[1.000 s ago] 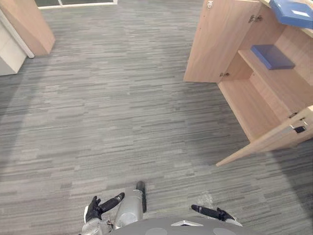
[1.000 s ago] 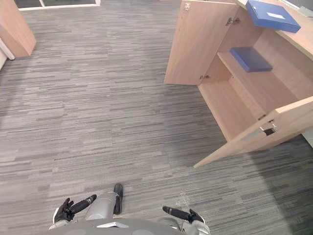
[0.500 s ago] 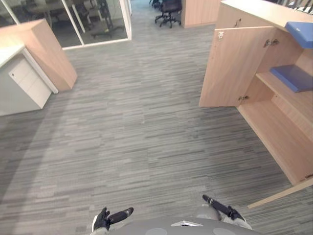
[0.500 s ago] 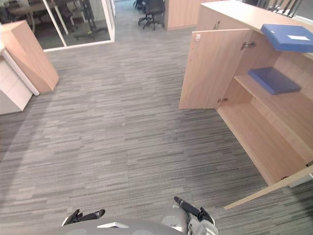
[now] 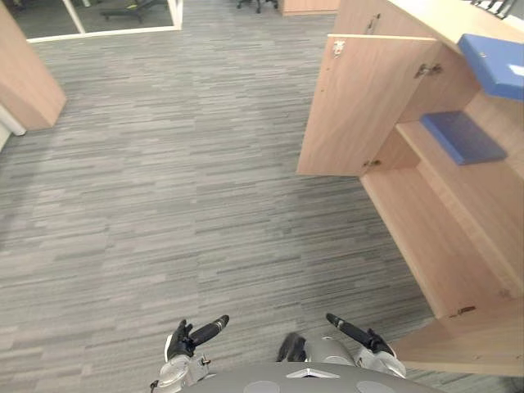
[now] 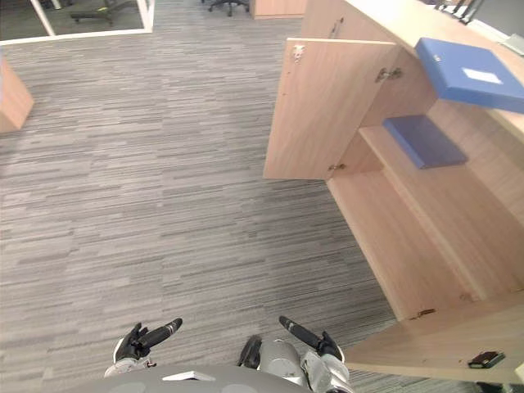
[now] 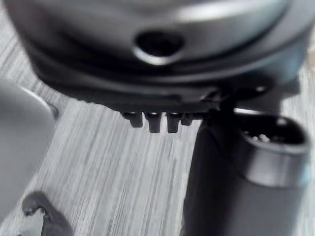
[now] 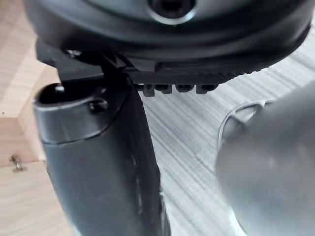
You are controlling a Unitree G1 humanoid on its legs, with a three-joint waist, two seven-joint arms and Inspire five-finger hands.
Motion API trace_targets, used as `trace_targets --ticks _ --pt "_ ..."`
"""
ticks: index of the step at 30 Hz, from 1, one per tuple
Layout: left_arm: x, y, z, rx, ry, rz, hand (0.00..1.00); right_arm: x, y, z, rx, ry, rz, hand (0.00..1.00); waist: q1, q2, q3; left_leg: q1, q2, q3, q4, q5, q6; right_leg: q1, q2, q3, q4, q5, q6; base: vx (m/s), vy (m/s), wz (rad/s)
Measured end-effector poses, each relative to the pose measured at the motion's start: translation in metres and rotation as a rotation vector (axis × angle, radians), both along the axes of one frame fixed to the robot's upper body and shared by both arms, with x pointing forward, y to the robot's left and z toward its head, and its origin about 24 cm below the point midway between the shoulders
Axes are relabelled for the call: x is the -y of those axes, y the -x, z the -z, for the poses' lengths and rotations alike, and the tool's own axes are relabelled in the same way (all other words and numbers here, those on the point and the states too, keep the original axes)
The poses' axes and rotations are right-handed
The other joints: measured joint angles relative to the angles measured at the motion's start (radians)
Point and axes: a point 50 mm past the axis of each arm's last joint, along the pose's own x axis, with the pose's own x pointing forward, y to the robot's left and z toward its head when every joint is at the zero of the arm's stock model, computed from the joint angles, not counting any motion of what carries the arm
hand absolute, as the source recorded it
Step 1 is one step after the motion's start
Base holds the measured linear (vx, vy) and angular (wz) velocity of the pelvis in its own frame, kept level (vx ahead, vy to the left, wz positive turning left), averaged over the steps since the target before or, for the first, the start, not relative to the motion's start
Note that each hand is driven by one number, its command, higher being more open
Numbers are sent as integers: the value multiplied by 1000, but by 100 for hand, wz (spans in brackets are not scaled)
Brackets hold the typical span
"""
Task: Walk over to the cabinet, pick up the folder, carry it to the office cabinet, place the folder inside the office cabinet, then close the office cabinet door
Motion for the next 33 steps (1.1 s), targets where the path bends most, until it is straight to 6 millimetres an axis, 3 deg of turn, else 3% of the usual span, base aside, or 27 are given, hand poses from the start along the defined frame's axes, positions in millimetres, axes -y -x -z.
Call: trace_targets --ticks 1,2,3,4,6,7,8,10,12,13,14,15,17,18,21,23,25,27,28,29,30,31,32,33 --pt "0 1 0 3 12 -43 100 1 1 0 2 0 0 100 1 13 -10 -73 27 -16 203 41 -57 39 43 38 -39 8 -5 318 -139 -79" --pt "-1 7 1 -4 29 -114 100 4 2 0 2 2 0 100 5 30 -18 -143 42 -49 396 154 -97 79 87 84 -77 16 -27 417 -124 -103" --pt "-3 11 2 -12 25 -138 100 5 1 -1 4 5 -2 100 8 33 -22 -181 47 -64 488 226 -105 101 102 118 -93 16 -36 365 -32 -139" --pt "-6 14 3 -21 34 -185 100 6 0 -1 9 10 0 100 21 40 -27 -259 48 -63 680 234 -114 129 126 179 -108 14 -54 432 24 -167" --pt "-13 14 1 -14 21 -218 100 4 5 2 -21 4 -10 100 44 23 -26 -336 42 -4 839 165 -81 189 132 288 -136 14 -55 318 64 -168" --pt "-17 14 1 -14 12 -223 100 2 8 3 -40 2 -28 100 55 14 -25 -389 43 31 852 103 -38 224 130 353 -170 22 -48 326 130 -158" --pt "-19 14 0 -12 4 -230 100 1 8 4 -52 4 -50 100 62 12 -25 -449 39 38 814 48 -2 251 128 422 -193 26 -42 332 158 -157" --pt "-23 14 0 -12 -8 -231 100 1 6 4 -61 8 -55 100 63 10 -9 -527 1 -7 698 -30 25 295 115 509 -216 34 -29 432 272 -155" --pt "-27 12 -1 -12 -23 -215 100 -4 4 5 -70 -3 -53 100 75 -12 13 -541 -74 -108 464 -69 13 325 64 579 -216 32 -22 340 309 -153" --pt "-25 13 -1 -17 -25 -196 100 -5 5 5 -70 -7 -54 100 82 -20 14 -531 -112 -182 305 -58 -4 330 36 592 -219 23 -2 245 321 -135" --pt "-22 15 0 -25 -21 -187 100 -3 5 5 -63 0 -57 100 88 -6 8 -518 -128 -263 128 -33 -10 335 17 593 -228 3 30 306 433 -152" --pt "-19 20 2 -50 -11 -179 100 3 2 3 -50 24 -62 100 88 34 16 -499 -120 -303 41 117 -70 353 7 618 -236 -18 90 381 509 -111" --pt "-28 11 -1 -22 -43 -178 100 -8 6 5 -51 -5 -74 100 80 -21 12 -480 -167 -253 29 85 -53 313 -32 609 -183 0 98 342 351 -63" --pt "-29 9 -2 -10 -44 -182 100 -10 6 5 -52 -9 -84 100 84 -26 11 -477 -183 -251 43 68 -40 307 -40 598 -172 2 94 279 212 -48" --pt "-29 15 -1 -27 -43 -195 100 -13 6 5 -55 -11 -110 100 83 -33 -4 -450 -207 -181 103 13 1 318 -88 654 -158 12 103 256 212 -55" --pt "-28 28 3 -70 -38 -207 100 -15 8 6 -59 -19 -111 100 93 -39 -55 -426 -221 -107 116 -8 32 292 -143 723 -159 39 124 303 220 -111" --pt "-23 33 5 -92 -25 -208 100 -13 7 5 -51 -24 -106 100 101 -24 -81 -390 -225 -78 77 -9 43 258 -164 736 -136 74 132 233 178 -121" --pt "-20 37 6 -106 -15 -209 100 -9 6 5 -44 -31 -82 100 109 -12 -92 -313 -242 -49 -6 1 61 190 -189 741 -15 89 138 190 170 -108" --pt "-19 40 6 -111 -16 -202 100 -7 6 4 -35 -36 -53 100 105 -13 -91 -254 -267 -45 -63 8 73 119 -209 739 146 92 134 125 124 -65" --pt "-22 38 6 -105 -22 -179 100 -1 3 2 -11 -29 -20 100 97 -22 -87 -198 -296 -40 -109 14 87 40 -240 719 323 121 95 152 151 -45" --pt "-21 37 6 -104 -19 -163 100 0 2 1 -2 -27 -10 100 85 -27 -86 -168 -312 -36 -129 16 98 8 -264 693 402 150 66 119 136 -15" --pt "-22 39 6 -108 -19 -151 100 4 0 0 16 -18 9 100 67 -31 -75 -109 -332 -33 -168 18 114 -19 -322 611 505 212 13 136 148 -9" --pt "-21 38 6 -108 -19 -146 100 7 -1 -1 24 -5 12 100 60 -30 -74 -47 -336 -22 -205 19 122 -24 -371 532 566 244 -9 129 145 -18" --pt "-22 40 6 -112 -20 -148 100 8 -2 -1 25 -2 15 100 59 -30 -74 -25 -334 -14 -218 19 123 -33 -383 503 600 237 -6 84 111 -36"
